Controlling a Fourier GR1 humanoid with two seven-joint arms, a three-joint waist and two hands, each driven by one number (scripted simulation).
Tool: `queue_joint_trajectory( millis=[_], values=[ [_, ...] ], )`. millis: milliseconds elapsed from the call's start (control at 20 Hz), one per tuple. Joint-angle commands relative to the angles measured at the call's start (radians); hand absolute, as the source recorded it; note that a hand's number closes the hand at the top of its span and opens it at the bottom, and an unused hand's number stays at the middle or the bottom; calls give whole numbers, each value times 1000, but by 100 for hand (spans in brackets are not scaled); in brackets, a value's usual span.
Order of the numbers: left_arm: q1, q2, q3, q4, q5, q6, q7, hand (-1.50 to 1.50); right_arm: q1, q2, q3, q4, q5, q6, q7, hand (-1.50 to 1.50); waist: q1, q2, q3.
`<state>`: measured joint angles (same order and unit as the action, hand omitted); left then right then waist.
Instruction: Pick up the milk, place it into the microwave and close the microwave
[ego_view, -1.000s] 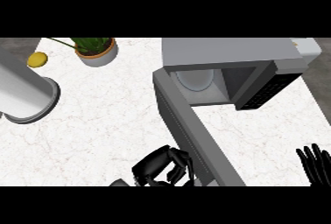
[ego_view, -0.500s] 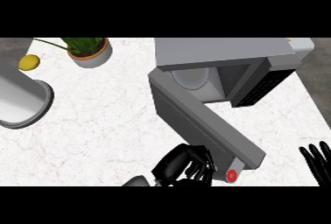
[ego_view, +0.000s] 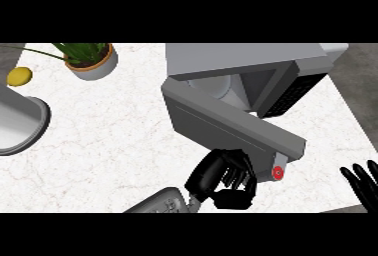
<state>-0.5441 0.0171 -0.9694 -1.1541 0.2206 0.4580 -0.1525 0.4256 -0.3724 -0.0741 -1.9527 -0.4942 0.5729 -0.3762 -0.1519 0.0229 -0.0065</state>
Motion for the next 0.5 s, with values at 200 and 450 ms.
queue_joint_trajectory(
  millis=[200, 450],
  values=[
    [-180, -17, 30, 70, 137, 154, -19, 150, 17, -19, 14, -100, -59, -26, 79, -150, -55, 7, 1],
    [-278, -17, 70, 166, 210, 168, -56, 150, -4, -29, 31, -151, -96, -65, 144, -150, -52, 20, 1]
  ],
)
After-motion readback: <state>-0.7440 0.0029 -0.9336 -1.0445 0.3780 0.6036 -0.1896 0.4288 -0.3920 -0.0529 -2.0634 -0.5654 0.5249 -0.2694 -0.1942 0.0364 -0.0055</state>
